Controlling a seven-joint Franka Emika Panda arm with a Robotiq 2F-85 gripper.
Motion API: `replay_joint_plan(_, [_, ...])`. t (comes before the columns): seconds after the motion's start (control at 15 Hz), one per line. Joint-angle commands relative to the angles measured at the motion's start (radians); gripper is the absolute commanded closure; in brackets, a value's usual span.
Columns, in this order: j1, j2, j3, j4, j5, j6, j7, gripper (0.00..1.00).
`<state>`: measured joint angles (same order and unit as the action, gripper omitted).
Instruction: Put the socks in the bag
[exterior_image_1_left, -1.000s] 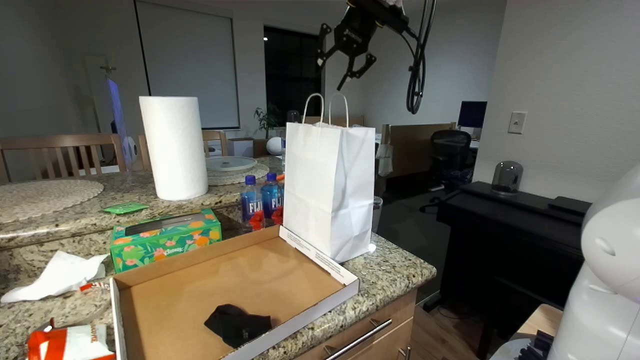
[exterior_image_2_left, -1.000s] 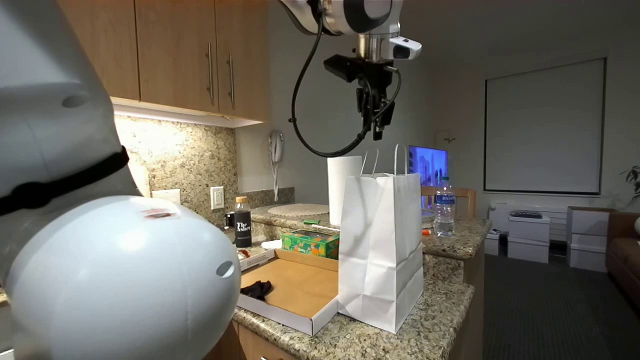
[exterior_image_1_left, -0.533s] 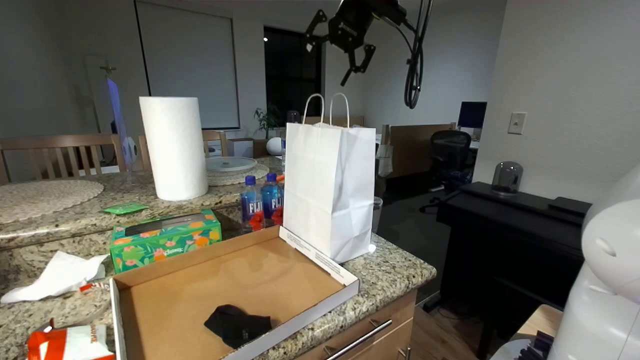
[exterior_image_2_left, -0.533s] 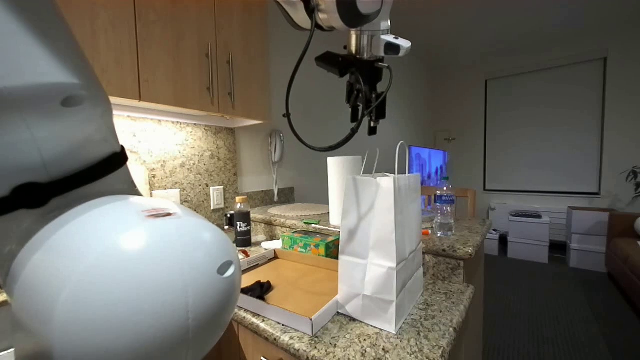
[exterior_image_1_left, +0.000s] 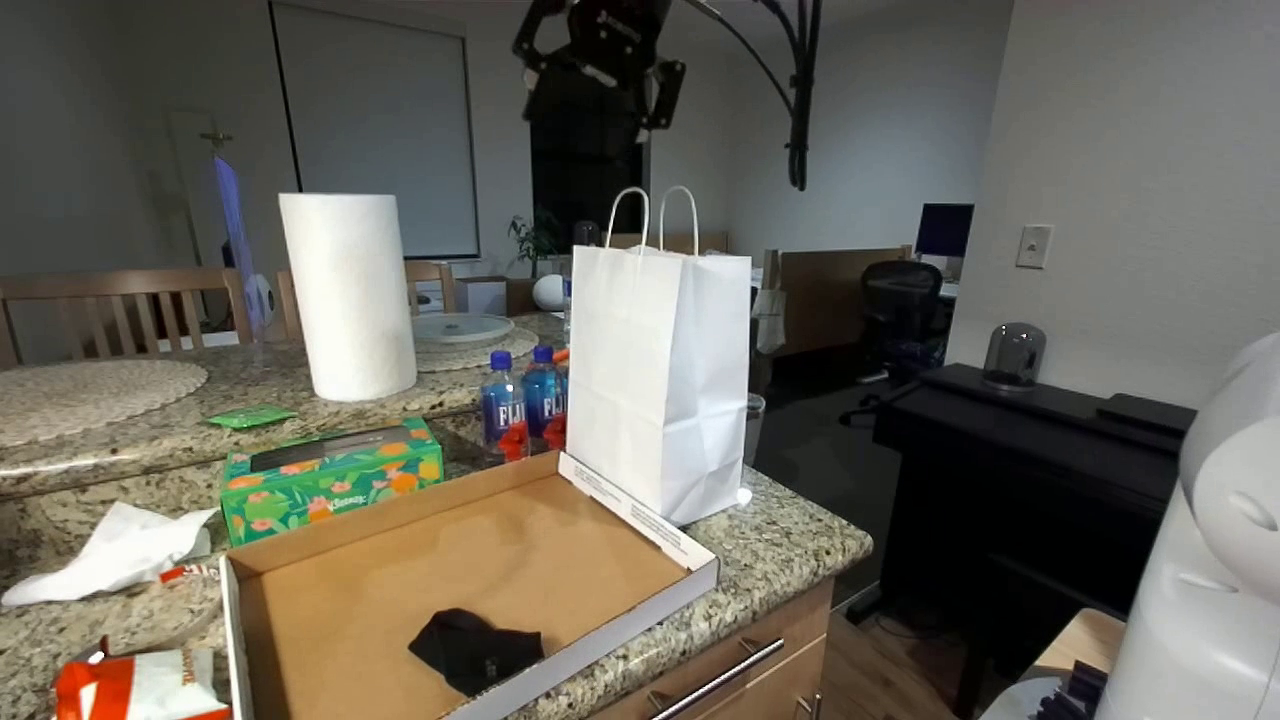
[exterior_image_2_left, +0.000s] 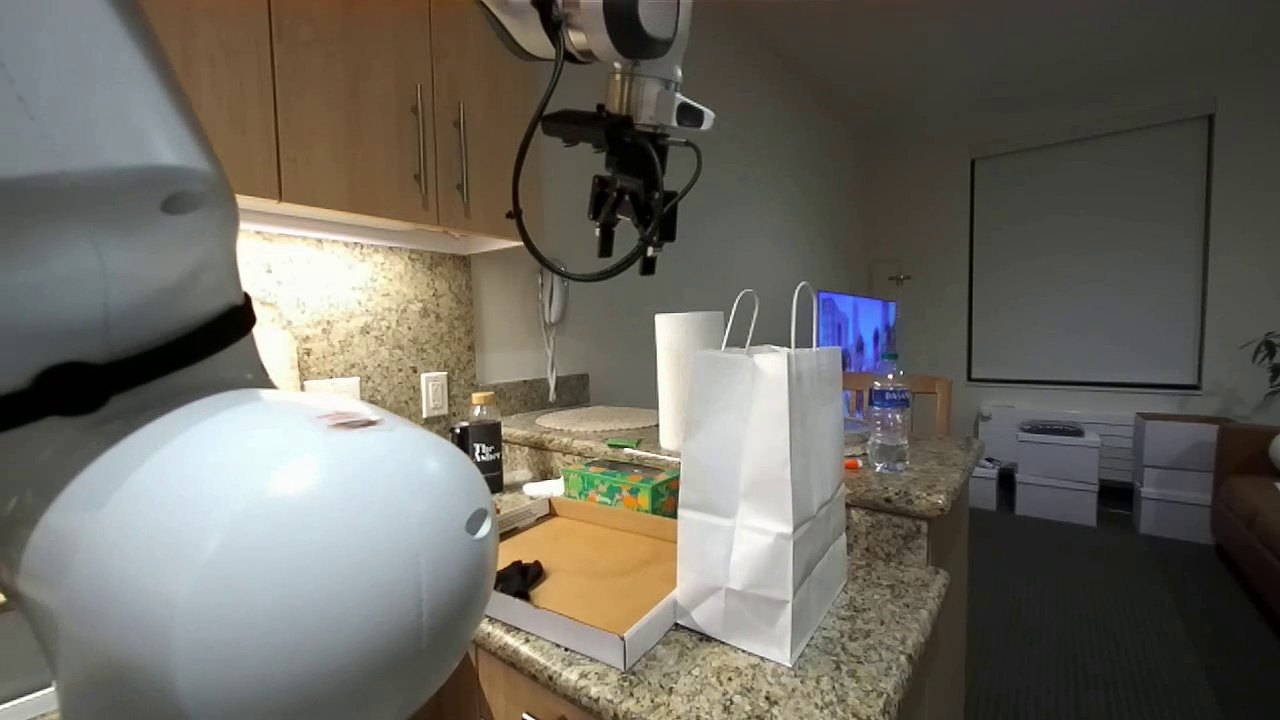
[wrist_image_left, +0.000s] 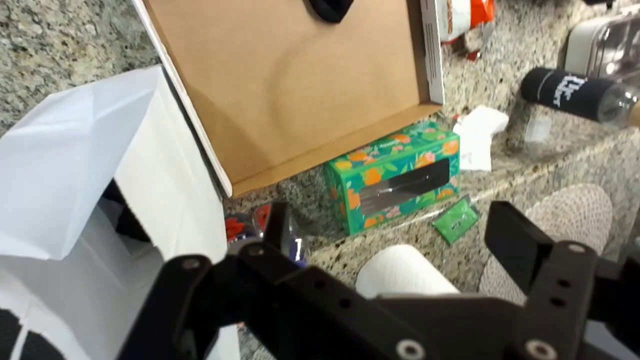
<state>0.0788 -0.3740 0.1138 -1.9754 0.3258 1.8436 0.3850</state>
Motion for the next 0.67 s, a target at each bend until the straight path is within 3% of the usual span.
replay_joint_plan(0.0, [0.034, 0.097, 0.041, 0.037, -0.023, -0.063, -0.076, 0.00])
replay_joint_plan(0.33, [0.079, 0.251, 0.064, 0.044, -0.024, -0.092, -0.226, 0.00])
replay_joint_plan(0.6, [0.115, 0.334, 0.096, -0.005, -0.115, -0.032, -0.318, 0.00])
